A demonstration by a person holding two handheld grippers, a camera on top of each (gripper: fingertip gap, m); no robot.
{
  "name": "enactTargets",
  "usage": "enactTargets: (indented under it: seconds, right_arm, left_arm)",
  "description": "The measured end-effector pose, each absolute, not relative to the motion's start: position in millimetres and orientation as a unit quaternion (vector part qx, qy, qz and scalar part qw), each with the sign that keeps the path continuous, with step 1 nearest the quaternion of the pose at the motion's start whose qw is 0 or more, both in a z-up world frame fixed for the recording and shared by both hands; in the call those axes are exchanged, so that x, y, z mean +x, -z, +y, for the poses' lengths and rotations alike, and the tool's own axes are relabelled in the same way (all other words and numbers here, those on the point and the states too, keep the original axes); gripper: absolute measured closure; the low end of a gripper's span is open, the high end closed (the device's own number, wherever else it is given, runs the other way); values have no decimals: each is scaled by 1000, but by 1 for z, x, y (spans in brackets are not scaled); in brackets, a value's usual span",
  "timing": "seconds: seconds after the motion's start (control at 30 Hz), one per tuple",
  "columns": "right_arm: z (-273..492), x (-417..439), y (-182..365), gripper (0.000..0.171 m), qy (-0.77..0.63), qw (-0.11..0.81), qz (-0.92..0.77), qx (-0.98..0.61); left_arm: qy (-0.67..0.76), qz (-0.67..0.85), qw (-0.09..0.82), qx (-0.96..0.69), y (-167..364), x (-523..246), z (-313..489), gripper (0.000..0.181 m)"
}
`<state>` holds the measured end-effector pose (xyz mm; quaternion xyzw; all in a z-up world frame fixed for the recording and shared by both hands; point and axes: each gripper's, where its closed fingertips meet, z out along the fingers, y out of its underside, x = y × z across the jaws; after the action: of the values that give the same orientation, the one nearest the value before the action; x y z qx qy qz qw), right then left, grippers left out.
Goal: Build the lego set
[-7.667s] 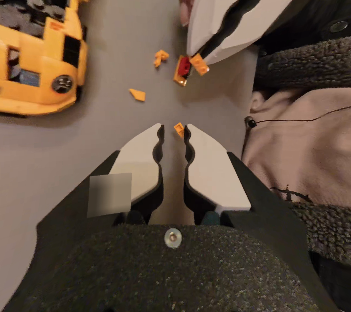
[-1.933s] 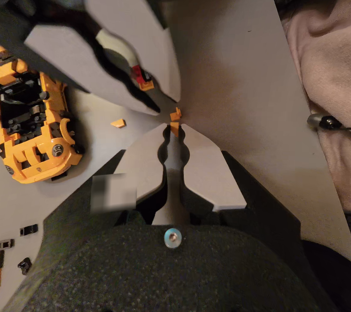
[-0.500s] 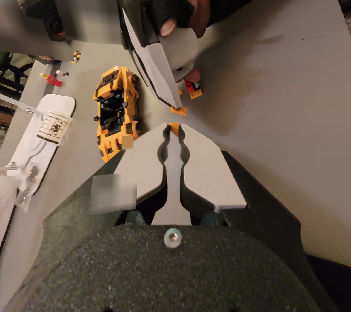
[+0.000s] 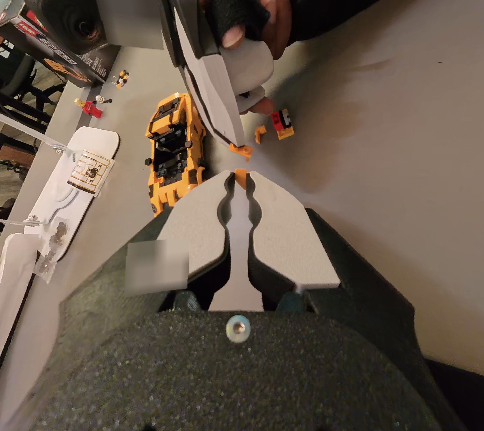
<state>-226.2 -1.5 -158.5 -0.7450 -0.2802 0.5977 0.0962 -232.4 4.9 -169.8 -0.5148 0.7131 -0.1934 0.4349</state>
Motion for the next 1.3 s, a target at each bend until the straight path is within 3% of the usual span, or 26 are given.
enactTargets:
  seconds: [0.47,0.83,1.3]
  right_arm:
    - [4,-226,156,169,-603,108,-282,-739]
    - [-1,-223,174,169,-562,111,-312,-758]
    - [-4,-216,168,169,-574,134,-324,-740]
  left_arm:
    - [218,696,433,-530,164,-233,9,174]
    - [190,747,225,-596,227,-251,-11,174]
    - [197,723,132,-649,228,-275,-18,157]
